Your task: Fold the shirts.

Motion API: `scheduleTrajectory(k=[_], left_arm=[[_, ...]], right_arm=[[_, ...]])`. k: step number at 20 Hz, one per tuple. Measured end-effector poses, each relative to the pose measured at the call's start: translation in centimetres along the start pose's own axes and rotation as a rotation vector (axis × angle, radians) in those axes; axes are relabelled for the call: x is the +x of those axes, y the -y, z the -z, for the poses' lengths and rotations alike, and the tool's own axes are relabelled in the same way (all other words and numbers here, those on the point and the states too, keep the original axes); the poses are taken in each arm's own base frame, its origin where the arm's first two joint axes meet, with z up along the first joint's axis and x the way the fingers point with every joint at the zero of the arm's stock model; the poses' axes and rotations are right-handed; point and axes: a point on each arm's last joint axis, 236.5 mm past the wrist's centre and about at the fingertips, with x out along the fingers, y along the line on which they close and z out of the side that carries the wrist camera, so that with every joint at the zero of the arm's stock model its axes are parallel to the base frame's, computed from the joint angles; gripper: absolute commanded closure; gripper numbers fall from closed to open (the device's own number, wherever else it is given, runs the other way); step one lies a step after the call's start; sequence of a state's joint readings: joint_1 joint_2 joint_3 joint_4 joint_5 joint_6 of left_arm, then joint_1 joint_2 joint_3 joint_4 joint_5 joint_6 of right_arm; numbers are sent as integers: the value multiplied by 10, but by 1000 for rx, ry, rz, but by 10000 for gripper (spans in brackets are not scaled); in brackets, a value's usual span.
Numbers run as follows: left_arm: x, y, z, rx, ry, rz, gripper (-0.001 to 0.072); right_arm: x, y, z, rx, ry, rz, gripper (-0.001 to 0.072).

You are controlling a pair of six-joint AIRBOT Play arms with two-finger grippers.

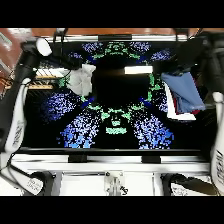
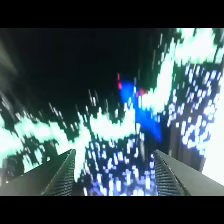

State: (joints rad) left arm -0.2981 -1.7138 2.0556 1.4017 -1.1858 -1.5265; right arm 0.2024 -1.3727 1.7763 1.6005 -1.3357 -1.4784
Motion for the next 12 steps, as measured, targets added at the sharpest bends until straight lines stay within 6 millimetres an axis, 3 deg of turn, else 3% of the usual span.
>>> scheduleTrajectory(k=[2, 3, 5, 7, 9, 10, 11, 12], left_arm=[[-61, 54, -22, 86, 111, 66, 678], [-86, 75, -24, 113, 144, 95, 677], [-121, 115, -8, 148, 140, 153, 678], [-125, 144, 28, 167, 65, 185, 677], [-102, 162, 75, 163, -49, 187, 675], [-85, 171, 101, 148, -101, 188, 571], [-69, 181, 123, 127, -141, 193, 256], [-54, 195, 145, 91, -178, 218, -13]], right_arm=[[-52, 2, -26, -9, 169, 10, 114], [-81, 4, -35, -13, 253, 17, 114], [-137, 6, -43, -17, 384, 25, 113], [-178, 7, -35, -1, 445, 23, 114], [-194, 9, -15, 17, 413, 23, 114], [-195, 10, 0, 26, 367, 26, 114], [-191, 12, 13, 34, 318, 30, 114], [-186, 13, 26, 37, 267, 35, 114]])
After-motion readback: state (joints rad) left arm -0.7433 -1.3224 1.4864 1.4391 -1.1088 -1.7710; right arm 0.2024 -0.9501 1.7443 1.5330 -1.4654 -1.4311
